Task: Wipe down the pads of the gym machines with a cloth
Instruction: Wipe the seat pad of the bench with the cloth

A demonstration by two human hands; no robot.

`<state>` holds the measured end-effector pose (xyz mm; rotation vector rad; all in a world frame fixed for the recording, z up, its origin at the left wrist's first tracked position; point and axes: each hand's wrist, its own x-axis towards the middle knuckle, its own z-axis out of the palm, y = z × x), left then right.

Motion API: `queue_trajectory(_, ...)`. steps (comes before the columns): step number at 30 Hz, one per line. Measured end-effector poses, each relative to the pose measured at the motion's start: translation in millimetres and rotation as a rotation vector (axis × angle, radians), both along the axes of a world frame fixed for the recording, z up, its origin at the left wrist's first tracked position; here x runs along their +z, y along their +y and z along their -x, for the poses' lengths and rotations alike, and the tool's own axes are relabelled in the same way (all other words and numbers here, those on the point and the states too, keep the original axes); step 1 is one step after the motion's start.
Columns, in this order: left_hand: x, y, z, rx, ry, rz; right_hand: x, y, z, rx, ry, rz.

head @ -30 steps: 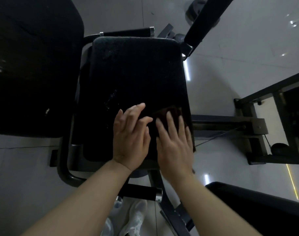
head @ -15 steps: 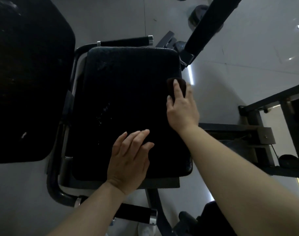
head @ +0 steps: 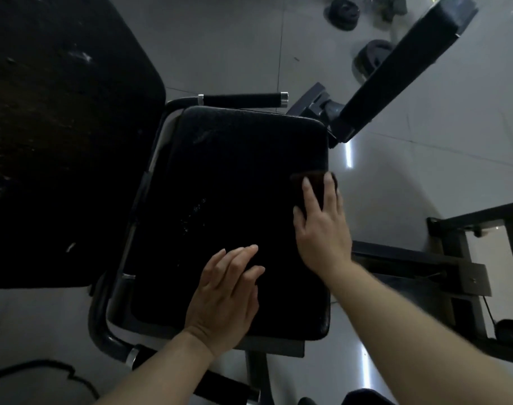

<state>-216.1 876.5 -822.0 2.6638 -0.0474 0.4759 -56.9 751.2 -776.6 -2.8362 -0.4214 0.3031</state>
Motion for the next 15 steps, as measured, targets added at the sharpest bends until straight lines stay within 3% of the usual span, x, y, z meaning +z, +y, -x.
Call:
queue_trajectory(7,0.2,0.9,-1.8,0.035,0.016,0.05,5.9,11.8,-21.8,0.009,0.037,0.046)
queue_trajectory(11,3.5,0.1,-4.0,0.04,0.046,0.051,-8.4,-12.6,43.8,0.061,-0.101,0.107)
queue_trajectory(15,7.3,1.2,-4.3,0.029,0.095,0.06,-14.1,-37.4,110.7,0.038,-0.044,0.06)
